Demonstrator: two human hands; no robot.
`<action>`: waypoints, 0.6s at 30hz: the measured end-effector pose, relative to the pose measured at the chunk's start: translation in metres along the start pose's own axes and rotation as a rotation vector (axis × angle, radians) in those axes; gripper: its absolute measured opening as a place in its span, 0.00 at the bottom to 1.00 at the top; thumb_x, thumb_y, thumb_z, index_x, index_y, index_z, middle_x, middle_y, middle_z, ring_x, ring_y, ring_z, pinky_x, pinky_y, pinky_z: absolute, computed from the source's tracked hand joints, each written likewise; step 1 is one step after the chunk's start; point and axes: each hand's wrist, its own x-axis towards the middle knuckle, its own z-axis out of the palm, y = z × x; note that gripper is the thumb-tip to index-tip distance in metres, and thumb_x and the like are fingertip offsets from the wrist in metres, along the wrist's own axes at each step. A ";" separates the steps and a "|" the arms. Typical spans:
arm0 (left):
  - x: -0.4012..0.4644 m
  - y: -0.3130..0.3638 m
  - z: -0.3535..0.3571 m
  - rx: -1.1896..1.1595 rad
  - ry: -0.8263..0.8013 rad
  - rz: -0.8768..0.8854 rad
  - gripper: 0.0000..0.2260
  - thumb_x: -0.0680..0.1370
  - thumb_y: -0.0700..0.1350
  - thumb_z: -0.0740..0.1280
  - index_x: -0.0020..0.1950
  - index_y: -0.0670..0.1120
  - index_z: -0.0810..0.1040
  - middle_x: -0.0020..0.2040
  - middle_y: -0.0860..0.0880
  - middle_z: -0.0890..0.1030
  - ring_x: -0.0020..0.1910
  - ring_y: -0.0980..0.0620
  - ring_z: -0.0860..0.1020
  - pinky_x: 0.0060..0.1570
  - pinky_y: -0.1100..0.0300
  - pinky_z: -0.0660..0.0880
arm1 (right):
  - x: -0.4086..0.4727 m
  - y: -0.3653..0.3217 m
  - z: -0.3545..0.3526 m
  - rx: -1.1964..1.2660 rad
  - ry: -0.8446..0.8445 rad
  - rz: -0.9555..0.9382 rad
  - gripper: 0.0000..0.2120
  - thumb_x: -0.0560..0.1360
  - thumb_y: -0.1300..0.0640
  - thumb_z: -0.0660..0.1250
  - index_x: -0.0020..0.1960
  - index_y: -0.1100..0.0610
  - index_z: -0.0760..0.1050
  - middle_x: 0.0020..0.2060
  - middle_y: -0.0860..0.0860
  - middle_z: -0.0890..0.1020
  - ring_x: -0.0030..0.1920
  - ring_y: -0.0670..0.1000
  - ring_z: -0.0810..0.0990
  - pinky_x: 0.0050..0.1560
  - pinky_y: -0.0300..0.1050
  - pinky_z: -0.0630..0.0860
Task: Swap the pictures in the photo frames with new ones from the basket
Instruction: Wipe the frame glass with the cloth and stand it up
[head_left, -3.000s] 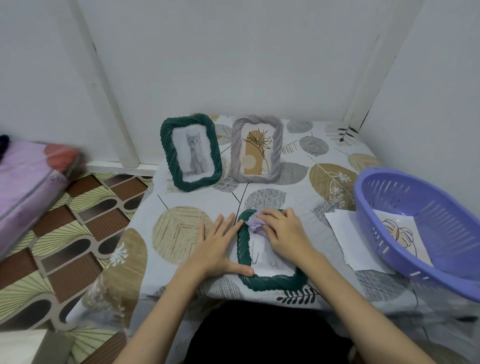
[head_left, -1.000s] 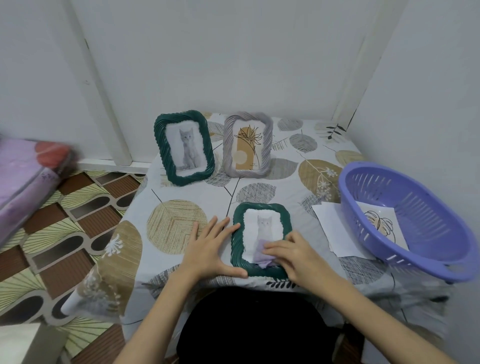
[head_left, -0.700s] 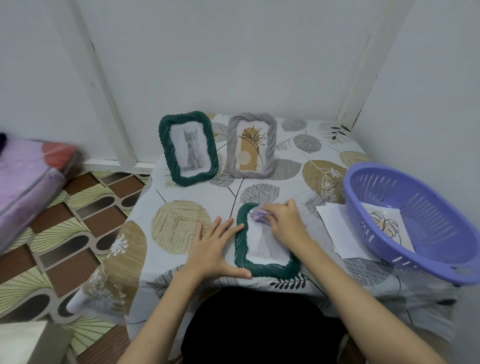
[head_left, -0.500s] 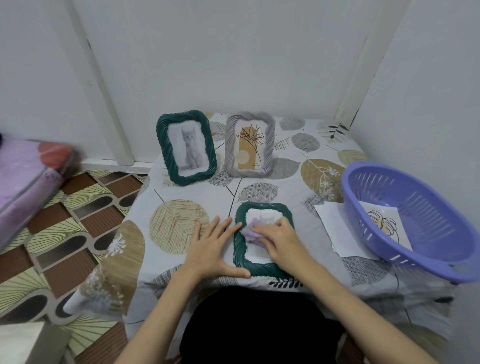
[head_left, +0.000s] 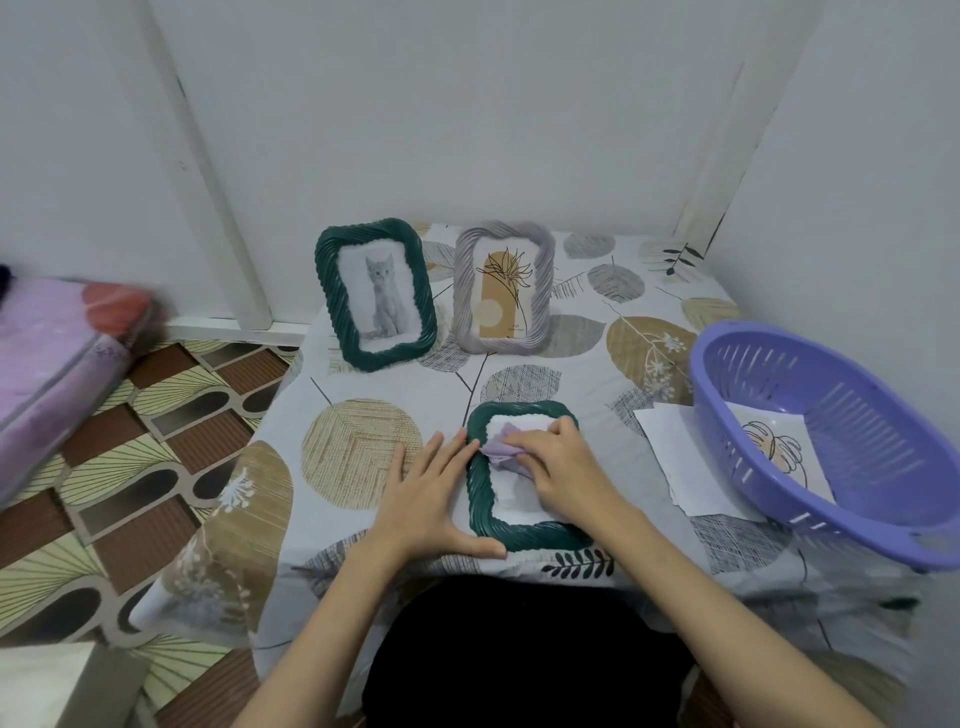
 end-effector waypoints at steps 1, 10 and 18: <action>0.000 0.000 0.000 -0.007 -0.004 0.003 0.57 0.53 0.81 0.55 0.76 0.57 0.42 0.76 0.62 0.43 0.76 0.56 0.40 0.73 0.42 0.35 | -0.002 0.002 -0.002 -0.034 0.048 -0.015 0.13 0.76 0.60 0.62 0.59 0.52 0.78 0.39 0.52 0.75 0.44 0.52 0.65 0.48 0.51 0.71; 0.001 -0.001 0.000 0.018 -0.044 -0.002 0.59 0.53 0.82 0.52 0.76 0.55 0.38 0.77 0.60 0.41 0.76 0.56 0.38 0.73 0.41 0.35 | 0.006 -0.018 -0.003 0.052 -0.104 -0.003 0.14 0.77 0.55 0.62 0.62 0.49 0.75 0.43 0.54 0.70 0.46 0.53 0.67 0.51 0.46 0.68; 0.002 -0.001 0.001 0.039 -0.034 -0.014 0.59 0.52 0.82 0.52 0.76 0.55 0.39 0.77 0.58 0.40 0.76 0.56 0.38 0.72 0.42 0.35 | -0.019 -0.008 -0.023 -0.079 -0.084 -0.118 0.12 0.75 0.60 0.65 0.57 0.56 0.79 0.56 0.48 0.82 0.44 0.56 0.67 0.49 0.49 0.69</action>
